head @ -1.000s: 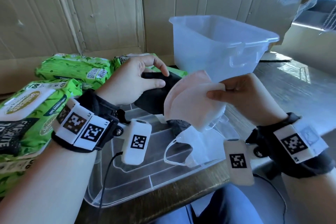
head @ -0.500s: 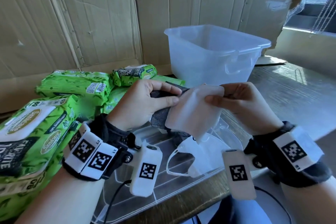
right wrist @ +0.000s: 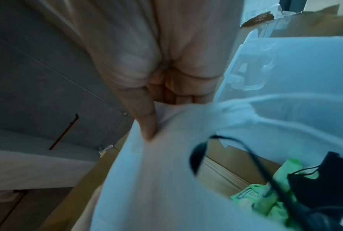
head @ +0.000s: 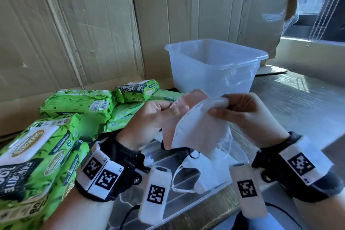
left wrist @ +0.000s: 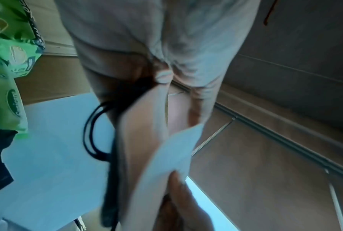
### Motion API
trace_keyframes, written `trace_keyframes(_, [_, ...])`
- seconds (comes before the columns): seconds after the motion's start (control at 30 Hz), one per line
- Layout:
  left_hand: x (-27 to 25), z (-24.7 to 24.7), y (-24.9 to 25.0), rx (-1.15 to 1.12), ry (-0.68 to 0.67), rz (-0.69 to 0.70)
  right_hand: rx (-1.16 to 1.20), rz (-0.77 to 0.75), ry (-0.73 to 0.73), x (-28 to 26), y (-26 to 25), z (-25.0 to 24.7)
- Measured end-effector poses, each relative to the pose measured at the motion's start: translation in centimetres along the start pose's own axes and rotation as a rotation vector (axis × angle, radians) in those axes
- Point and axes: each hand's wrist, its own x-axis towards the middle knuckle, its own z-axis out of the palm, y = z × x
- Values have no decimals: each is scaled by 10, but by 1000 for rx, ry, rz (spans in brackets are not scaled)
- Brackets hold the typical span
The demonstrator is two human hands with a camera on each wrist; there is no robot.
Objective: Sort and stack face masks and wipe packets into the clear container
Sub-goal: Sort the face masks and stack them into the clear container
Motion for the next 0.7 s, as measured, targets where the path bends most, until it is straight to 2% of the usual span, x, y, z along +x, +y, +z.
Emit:
trace_keyframes(0.13, [1, 0, 3, 177, 80, 127, -139, 32, 97, 1, 10, -3])
trace_keyframes(0.2, [3, -1, 0, 310, 139, 200, -367, -34, 177, 2, 12, -6])
trace_keyframes(0.27, [2, -1, -2, 345, 157, 257, -449, -110, 195, 2, 4, -8])
trace_keyframes(0.33, [2, -3, -3, 344, 150, 280, -361, -150, 81, -1, -5, -3])
trace_keyframes(0.43, [2, -3, -4, 367, 151, 303, -206, -73, -44, -1, -4, 9])
trace_keyframes(0.53, [-1, 1, 0, 340, 123, 255, -216, 11, 43, 7, 6, 16])
trace_keyframes(0.6, [-3, 2, 4, 212, 48, 209, -183, 42, 113, 11, 10, 16])
trace_keyframes(0.7, [-5, 0, 6, 76, -50, 151, -138, 48, 114, 13, 10, 18])
